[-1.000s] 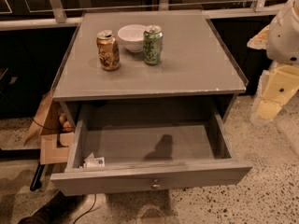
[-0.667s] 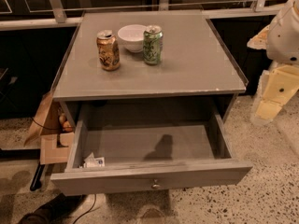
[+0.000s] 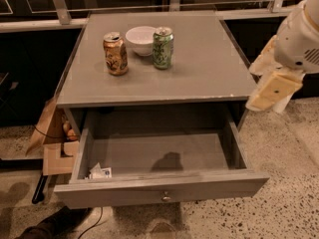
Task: Place orange can into top drawer
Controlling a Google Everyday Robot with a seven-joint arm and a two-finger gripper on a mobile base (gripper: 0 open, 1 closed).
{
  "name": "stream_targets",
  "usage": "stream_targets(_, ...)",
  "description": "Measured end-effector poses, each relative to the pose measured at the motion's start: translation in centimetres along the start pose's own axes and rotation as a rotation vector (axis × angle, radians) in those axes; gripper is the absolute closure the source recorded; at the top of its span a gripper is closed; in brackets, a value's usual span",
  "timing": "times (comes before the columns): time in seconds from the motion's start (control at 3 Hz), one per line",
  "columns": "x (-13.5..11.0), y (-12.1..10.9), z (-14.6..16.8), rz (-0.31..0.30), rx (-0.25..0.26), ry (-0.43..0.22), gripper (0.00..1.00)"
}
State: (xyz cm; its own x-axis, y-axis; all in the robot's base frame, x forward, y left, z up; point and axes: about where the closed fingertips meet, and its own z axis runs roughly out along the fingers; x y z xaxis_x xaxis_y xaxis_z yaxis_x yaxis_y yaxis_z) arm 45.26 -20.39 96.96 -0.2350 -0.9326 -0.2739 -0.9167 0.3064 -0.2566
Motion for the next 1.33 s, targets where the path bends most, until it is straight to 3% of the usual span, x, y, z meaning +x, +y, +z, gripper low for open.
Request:
stream_targets(0.33,-2.6,-1.3,2.4,0.055,0.039,-0.084,0.65)
stream_targets(0.67,-6.2,-3.7,5.1,0.092,0.127,-0.196,0.96)
stream_targets(1.0,-9.1,-6.5,5.8,0.114,0.217,-0.303,1.0)
stream_targets(1.33,-9.1,-6.5,5.8,0.114,0.217,-0.303,1.0)
